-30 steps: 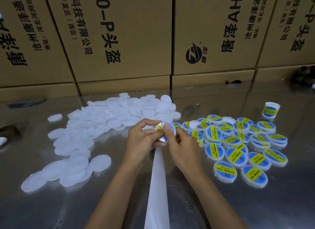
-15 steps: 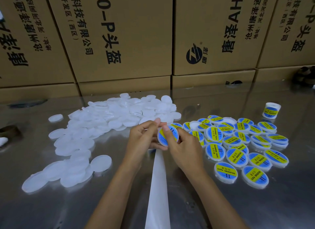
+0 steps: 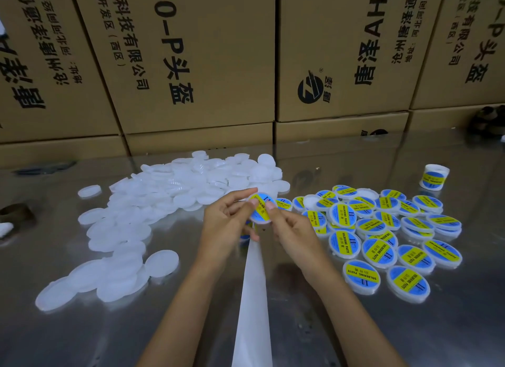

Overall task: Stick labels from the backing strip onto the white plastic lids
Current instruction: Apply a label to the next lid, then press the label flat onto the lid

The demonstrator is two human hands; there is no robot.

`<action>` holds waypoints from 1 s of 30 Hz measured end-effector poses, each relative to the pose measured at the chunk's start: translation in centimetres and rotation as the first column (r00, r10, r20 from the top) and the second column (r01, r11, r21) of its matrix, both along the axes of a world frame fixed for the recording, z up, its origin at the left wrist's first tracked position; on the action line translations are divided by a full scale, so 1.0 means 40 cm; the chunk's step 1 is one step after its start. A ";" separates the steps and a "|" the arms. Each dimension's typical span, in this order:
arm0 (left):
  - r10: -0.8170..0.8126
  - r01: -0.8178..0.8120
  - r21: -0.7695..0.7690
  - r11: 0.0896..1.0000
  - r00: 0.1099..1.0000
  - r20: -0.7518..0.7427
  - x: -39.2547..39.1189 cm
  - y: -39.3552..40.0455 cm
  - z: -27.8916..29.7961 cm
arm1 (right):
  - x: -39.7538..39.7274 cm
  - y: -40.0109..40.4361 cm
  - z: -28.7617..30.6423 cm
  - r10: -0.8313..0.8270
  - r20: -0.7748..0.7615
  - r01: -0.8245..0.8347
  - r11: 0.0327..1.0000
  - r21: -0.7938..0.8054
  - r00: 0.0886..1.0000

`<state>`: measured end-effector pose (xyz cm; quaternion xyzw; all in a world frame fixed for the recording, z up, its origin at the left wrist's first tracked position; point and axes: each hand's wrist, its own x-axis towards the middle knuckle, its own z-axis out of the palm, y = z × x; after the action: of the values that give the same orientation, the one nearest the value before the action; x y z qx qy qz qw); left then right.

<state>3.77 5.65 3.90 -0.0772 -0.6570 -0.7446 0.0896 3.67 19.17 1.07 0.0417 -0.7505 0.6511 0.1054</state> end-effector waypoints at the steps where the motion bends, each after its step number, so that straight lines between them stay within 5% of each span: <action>1: 0.012 -0.012 0.006 1.000 1.000 0.001 -0.002 -0.001 -0.002 | 0.001 0.000 0.000 0.030 0.024 -0.030 1.000 0.002 0.999; 4: 0.080 -0.080 0.024 0.996 0.997 0.013 -0.004 0.001 -0.002 | 0.007 0.002 0.007 0.036 0.116 -0.033 0.999 -0.024 0.993; 7: 0.155 -0.158 0.057 0.986 0.987 0.043 -0.015 -0.019 -0.003 | 0.005 0.015 0.018 -0.060 0.204 0.113 0.958 -0.262 0.977; 12: 0.295 -0.297 0.021 0.955 0.953 0.074 -0.029 -0.047 -0.015 | -0.009 0.063 0.013 -0.098 0.289 0.268 0.718 -0.642 0.952; 16: 0.311 -0.311 -0.005 0.950 0.947 0.077 -0.037 -0.041 -0.024 | -0.013 0.079 0.000 -0.051 0.331 0.296 0.591 -0.751 0.942; 25: 0.378 -0.374 -0.115 0.920 0.926 0.017 -0.050 -0.045 -0.048 | -0.014 0.076 0.001 -0.014 0.318 0.253 0.638 -0.727 0.948; 30: 0.576 -0.568 -0.326 0.756 0.813 -0.082 -0.059 -0.089 -0.057 | -0.012 0.057 0.000 -0.042 0.312 0.232 0.763 -0.604 0.949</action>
<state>1.39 2.08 1.62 0.1219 -0.7668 -0.5593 0.2904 3.19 21.44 1.06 -0.1440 -0.4954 0.8549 0.0540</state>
